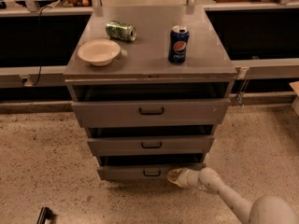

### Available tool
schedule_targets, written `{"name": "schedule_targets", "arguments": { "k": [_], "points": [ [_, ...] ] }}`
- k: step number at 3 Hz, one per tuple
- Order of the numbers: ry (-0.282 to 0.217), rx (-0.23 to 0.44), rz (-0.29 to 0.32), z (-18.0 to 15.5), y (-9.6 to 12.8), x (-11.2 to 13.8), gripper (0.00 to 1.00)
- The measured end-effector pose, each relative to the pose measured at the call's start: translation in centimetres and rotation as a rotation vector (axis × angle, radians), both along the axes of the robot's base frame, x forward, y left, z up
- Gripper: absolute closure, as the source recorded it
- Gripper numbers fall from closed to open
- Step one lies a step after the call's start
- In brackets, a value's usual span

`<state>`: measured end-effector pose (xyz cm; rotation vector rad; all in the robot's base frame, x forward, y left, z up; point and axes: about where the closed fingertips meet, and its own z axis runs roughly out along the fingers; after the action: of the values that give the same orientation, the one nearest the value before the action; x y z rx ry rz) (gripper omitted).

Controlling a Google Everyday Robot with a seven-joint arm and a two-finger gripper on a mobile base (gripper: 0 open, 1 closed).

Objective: Close bottom drawer

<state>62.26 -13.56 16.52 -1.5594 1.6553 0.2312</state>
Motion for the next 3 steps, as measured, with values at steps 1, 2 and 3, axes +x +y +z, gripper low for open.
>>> {"name": "schedule_targets", "arguments": {
  "k": [1,2,3],
  "points": [
    [-0.032,-0.025,-0.001,0.5,-0.4,4.1,1.0],
    [-0.033,-0.024,-0.001,0.5,-0.5,4.4,1.0],
    [-0.05,0.028,0.003,0.0,-0.4,3.0,1.0]
  ]
}}
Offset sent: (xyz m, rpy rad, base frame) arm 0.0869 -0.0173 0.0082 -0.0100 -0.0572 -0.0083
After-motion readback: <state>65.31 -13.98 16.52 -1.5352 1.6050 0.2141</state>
